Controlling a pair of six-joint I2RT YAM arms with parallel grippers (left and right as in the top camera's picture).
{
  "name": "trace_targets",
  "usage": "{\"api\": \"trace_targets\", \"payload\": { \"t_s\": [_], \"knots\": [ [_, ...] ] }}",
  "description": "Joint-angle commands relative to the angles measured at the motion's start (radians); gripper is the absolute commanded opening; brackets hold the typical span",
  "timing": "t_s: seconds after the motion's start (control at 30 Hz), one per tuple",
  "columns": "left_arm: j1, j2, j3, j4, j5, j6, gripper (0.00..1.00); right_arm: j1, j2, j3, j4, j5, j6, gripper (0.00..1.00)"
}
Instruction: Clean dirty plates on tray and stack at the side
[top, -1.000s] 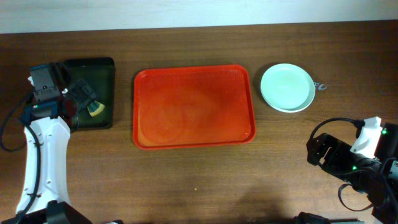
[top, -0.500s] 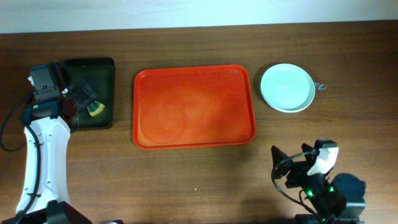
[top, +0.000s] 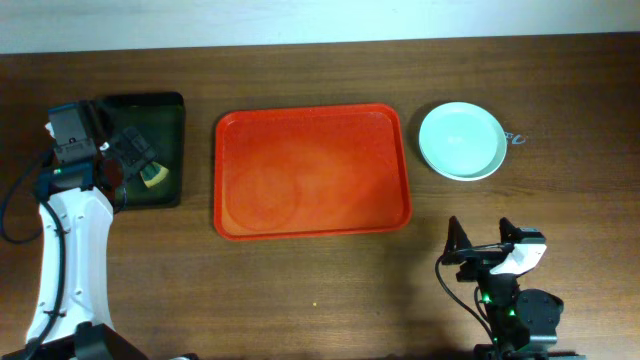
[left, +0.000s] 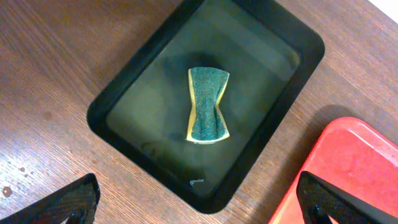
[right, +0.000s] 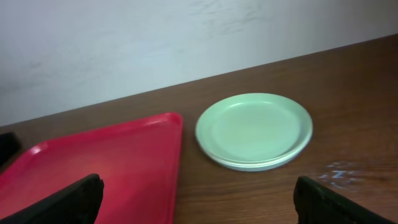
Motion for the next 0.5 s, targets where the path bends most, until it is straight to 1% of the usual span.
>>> {"api": "trace_targets", "payload": {
  "t_s": [0.0, 0.03, 0.07, 0.13, 0.17, 0.2, 0.47],
  "knots": [
    [0.002, -0.003, -0.001, 0.0, 0.003, 0.005, 0.99, 0.006, -0.009, -0.032, 0.049, 0.175, -0.006, 0.99],
    [0.002, -0.003, -0.001, 0.0, 0.003, 0.006, 0.99, 0.007, -0.009, -0.055, 0.14, 0.175, -0.009, 0.99],
    [0.002, -0.003, -0.001, 0.0, 0.003, 0.005, 0.99, 0.011, -0.009, -0.055, 0.143, 0.176, -0.01, 0.99],
    [0.002, -0.003, -0.001, 0.0, 0.003, 0.005, 0.99, 0.011, -0.009, -0.055, 0.092, 0.168, -0.017, 0.99],
    [0.002, -0.003, -0.001, 0.0, 0.003, 0.005, 0.99, 0.011, -0.009, -0.055, 0.091, 0.147, -0.073, 0.99],
    [0.002, -0.003, -0.001, 0.0, 0.003, 0.005, 0.99, 0.011, -0.009, -0.055, 0.09, 0.146, -0.097, 0.99],
    [0.002, -0.003, -0.001, 0.0, 0.003, 0.005, 0.99, 0.01, -0.008, -0.055, 0.091, 0.145, -0.096, 0.99]
  ]
}}
